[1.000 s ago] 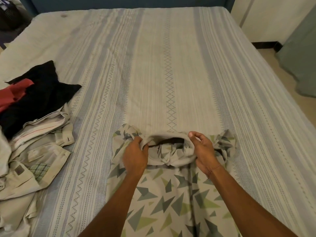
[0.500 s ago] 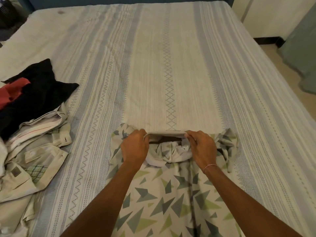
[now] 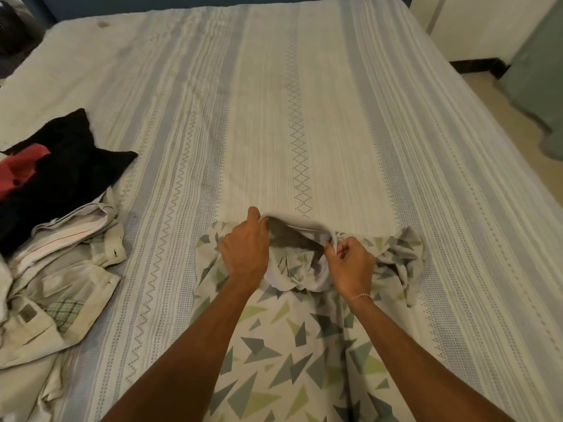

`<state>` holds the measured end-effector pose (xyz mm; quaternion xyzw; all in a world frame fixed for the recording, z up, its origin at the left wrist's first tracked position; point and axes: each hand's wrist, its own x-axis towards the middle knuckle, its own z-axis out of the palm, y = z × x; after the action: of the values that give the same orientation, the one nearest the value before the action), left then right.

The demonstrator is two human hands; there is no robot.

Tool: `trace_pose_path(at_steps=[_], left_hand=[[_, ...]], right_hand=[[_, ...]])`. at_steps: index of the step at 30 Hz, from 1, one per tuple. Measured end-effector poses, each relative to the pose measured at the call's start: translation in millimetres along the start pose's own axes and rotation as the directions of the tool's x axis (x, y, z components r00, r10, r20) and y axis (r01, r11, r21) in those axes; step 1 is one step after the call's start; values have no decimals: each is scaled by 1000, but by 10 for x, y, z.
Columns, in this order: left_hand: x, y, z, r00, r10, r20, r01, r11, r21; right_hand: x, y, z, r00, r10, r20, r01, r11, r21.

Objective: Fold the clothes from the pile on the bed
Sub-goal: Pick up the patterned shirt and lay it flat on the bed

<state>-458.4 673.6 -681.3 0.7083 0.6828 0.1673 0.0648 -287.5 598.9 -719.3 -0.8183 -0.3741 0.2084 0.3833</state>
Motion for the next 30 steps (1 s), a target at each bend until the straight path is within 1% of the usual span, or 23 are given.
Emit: trace_pose_path(at_steps=[2, 4, 6, 7, 8, 10, 12, 14, 15, 17, 19, 21, 22, 23, 24, 25, 26, 27, 28, 29, 30], left_hand=[[-34, 11, 25, 1000, -15, 21, 15, 1000, 6], [-59, -3, 46, 998, -45, 47, 45, 999, -8], [-98, -48, 106, 994, -87, 71, 92, 993, -72], [-139, -71, 151, 988, -111, 103, 122, 988, -98], [-193, -95, 207, 980, -136, 146, 154, 981, -121], [-292, -155, 326, 943, -242, 230, 283, 945, -163], [-337, -193, 392, 885, -363, 291, 425, 885, -191], [-335, -245, 435, 861, -386, 332, 467, 859, -212], [-321, -261, 444, 864, -376, 334, 462, 856, -232], [-285, -270, 425, 896, -342, 282, 420, 860, -291], [-242, -230, 367, 934, -316, 169, 357, 866, -349], [-202, -164, 323, 935, -347, 77, 346, 841, -416], [-179, -151, 344, 920, -387, 60, 367, 799, -477], [-161, -146, 376, 892, -443, 90, 414, 722, -554], [-146, -151, 422, 850, -500, 163, 479, 608, -633], [-135, -146, 453, 794, -539, 281, 559, 467, -686], [-125, -139, 471, 743, -544, 389, 615, 327, -718], [-113, -122, 461, 705, -531, 469, 643, 201, -739], [-99, -107, 440, 686, -506, 523, 646, 92, -758], [-86, -84, 397, 684, -468, 560, 639, 14, -769], [-69, -84, 363, 694, -429, 579, 635, -16, -772]], right_hand=[[28, -57, -1, 991, -115, -69, 106, 986, -131], [63, -84, -23, 989, -139, -42, 130, 978, -163], [62, -65, -27, 995, -96, -3, 95, 989, -117], [48, -42, -27, 999, -46, 14, 47, 994, -100], [26, -11, -26, 999, 24, 40, -20, 994, -103], [-31, 63, -10, 984, 142, 104, -124, 979, -160], [-76, 120, 20, 976, 153, 154, -122, 974, -192], [-65, 130, 43, 977, 124, 174, -98, 984, -150], [-53, 118, 55, 977, 118, 175, -97, 988, -122], [-36, 64, 56, 977, 138, 163, -131, 990, -54], [-23, -1, 43, 976, 158, 149, -166, 985, 37], [-29, -80, 21, 968, 198, 157, -221, 964, 147], [-24, -103, 24, 950, 249, 190, -290, 928, 232], [-15, -116, 39, 916, 313, 252, -385, 863, 327], [-11, -133, 50, 874, 365, 320, -475, 780, 408], [-10, -153, 58, 844, 390, 369, -531, 711, 462], [-5, -162, 66, 829, 395, 396, -555, 664, 501], [7, -150, 74, 824, 378, 422, -564, 623, 542], [18, -145, 69, 823, 339, 456, -563, 592, 576], [38, -122, 63, 817, 297, 495, -565, 581, 586], [62, -97, 43, 814, 256, 522, -554, 613, 563]])
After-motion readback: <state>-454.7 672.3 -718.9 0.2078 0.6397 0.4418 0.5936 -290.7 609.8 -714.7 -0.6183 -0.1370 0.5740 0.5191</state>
